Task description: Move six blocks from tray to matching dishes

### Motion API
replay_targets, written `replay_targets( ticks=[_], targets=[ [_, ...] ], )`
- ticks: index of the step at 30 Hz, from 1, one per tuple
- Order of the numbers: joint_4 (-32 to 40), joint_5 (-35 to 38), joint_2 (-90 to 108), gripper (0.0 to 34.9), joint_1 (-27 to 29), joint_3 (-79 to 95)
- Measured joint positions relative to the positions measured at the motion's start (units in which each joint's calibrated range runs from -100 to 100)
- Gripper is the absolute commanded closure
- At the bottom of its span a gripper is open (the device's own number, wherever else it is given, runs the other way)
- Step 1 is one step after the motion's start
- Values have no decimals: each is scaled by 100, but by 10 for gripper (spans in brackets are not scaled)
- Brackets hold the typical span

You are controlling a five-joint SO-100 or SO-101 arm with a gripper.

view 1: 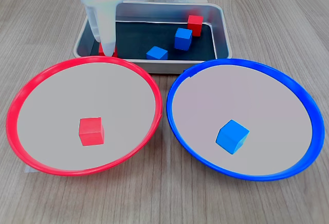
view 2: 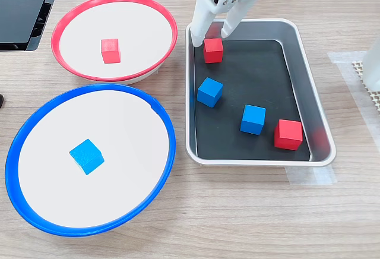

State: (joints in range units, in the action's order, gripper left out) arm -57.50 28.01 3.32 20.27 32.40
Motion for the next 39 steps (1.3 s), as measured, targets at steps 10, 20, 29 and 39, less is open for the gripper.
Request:
replay_targets(
  ticks=[10, 20, 29, 39],
  targets=[
    [481, 93, -239, 347, 0, 336],
    [-1615, -894, -1202, 347, -655, -3884],
    [-759, -972, -2685, 169, -770, -4800],
    [-1501, -347, -1347, 346, -956, -3512]
  ],
)
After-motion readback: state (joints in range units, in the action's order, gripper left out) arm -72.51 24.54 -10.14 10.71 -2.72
